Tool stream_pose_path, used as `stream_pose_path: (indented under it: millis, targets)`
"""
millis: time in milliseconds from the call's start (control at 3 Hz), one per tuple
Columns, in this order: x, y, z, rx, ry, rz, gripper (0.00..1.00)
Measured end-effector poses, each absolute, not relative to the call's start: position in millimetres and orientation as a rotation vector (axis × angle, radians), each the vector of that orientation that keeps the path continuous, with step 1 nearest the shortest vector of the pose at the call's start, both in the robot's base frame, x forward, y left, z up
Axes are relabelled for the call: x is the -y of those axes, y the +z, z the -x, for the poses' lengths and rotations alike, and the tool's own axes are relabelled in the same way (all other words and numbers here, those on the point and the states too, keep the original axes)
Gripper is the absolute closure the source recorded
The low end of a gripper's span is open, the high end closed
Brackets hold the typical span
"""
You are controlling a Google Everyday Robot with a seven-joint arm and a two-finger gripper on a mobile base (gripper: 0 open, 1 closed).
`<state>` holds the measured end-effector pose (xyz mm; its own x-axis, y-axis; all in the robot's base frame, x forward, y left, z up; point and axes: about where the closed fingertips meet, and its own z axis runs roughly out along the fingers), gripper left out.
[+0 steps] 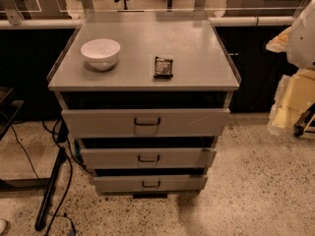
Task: Open middle drawer
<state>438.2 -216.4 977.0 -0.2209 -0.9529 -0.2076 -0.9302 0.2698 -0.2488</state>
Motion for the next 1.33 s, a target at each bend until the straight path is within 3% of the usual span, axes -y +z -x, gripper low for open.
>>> stream_pose_path:
  millis: [333,667,1333]
  targets:
    - [216.4,977.0,-438.2,-2.229,-0.101,1.723,0.0]
    - [216.4,977.1,-438.2,-2.229,-0.101,1.723,0.19]
    - [216.4,977.1,-438.2,-2.229,-0.101,1.723,0.65]
